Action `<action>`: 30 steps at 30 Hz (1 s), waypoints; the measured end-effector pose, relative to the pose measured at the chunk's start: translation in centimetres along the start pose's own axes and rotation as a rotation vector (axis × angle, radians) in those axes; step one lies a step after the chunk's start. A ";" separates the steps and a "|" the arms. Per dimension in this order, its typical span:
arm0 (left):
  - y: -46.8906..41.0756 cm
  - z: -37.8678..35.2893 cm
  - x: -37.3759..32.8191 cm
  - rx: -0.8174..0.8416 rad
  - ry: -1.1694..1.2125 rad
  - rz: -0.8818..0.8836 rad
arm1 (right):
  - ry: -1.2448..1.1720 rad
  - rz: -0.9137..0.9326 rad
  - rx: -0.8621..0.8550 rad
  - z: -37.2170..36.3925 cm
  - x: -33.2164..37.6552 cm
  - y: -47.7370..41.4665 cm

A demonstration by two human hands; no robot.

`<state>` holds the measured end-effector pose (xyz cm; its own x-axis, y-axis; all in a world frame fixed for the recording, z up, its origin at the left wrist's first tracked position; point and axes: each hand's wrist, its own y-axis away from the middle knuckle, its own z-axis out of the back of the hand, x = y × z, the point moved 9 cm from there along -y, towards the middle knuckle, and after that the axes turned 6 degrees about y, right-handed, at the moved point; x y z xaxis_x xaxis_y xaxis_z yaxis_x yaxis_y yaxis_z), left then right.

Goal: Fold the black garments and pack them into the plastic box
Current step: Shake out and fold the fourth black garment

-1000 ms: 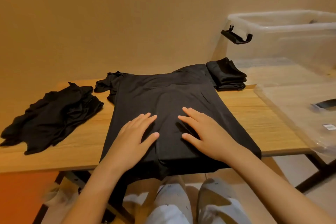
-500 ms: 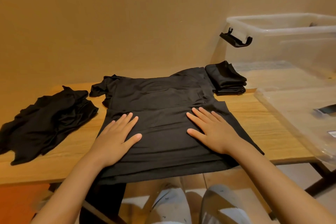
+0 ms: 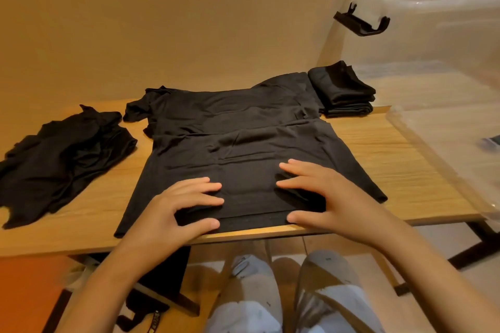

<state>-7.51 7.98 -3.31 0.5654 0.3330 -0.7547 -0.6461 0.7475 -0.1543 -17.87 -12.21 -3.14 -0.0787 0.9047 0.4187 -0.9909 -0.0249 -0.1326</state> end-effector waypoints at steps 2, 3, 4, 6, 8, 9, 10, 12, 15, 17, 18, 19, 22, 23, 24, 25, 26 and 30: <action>0.5 -0.6 -0.3 0.011 0.017 0.007 | -0.009 0.012 -0.018 -0.3 0.1 0.6; 0.6 -0.6 -0.3 -0.001 0.023 0.009 | -0.013 0.007 -0.042 -0.3 -0.1 0.7; 0.6 -0.5 -0.3 -0.017 0.032 0.008 | -0.020 0.001 -0.074 -0.2 -0.3 0.9; 0.7 -0.3 -0.3 -0.048 0.050 0.011 | -0.059 -0.017 -0.130 0.1 -0.6 1.2; 0.8 -0.2 -0.4 -0.072 0.071 0.015 | -0.119 -0.042 -0.160 0.2 -1.0 1.6; 0.8 -0.2 -0.5 -0.082 0.086 0.020 | -0.144 -0.056 -0.173 0.2 -1.1 1.8; 0.8 -0.2 -0.5 -0.092 0.105 0.028 | -0.166 -0.071 -0.188 0.2 -1.3 2.0; 0.9 -0.2 -0.4 -0.113 0.149 0.055 | -0.196 -0.101 -0.236 0.4 -1.7 2.4; 0.9 0.1 -0.2 -0.131 0.193 0.091 | -0.201 -0.131 -0.268 0.5 -2.1 2.5; 0.8 0.1 -0.1 -0.139 0.205 0.103 | -0.191 -0.133 -0.249 0.3 -2.0 2.4; 0.8 0.1 0.0 -0.144 0.204 0.108 | -0.185 -0.132 -0.254 0.3 -2.1 2.3; 0.8 0.1 0.1 -0.151 0.193 0.113 | -0.180 -0.131 -0.271 0.3 -2.1 2.3; 0.7 0.2 0.4 -0.168 0.170 0.121 | -0.178 -0.132 -0.329 0.6 -2.2 2.3; 0.7 0.2 0.2 -0.176 0.164 0.119 | -0.192 -0.138 -0.342 0.7 -2.2 2.4; 0.7 0.2 0.2 -0.189 0.167 0.113 | -0.210 -0.142 -0.356 0.8 -2.3 2.4; 0.7 0.4 0.0 -0.207 0.171 0.102 | -0.229 -0.141 -0.371 0.9 -2.3 2.5; 0.9 0.5 -0.2 -0.230 0.180 0.086 | -0.247 -0.133 -0.388 1.1 -2.2 2.6; 1.9 1.1 -2.0 -0.308 0.035 -0.071 | -0.203 -0.018 -0.467 2.5 -0.7 3.7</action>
<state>-9.37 9.37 -1.37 0.5998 0.2625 -0.7559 -0.7340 0.5566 -0.3891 -21.78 -13.99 -1.67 -0.1282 0.8009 0.5848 -0.8414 0.2243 -0.4917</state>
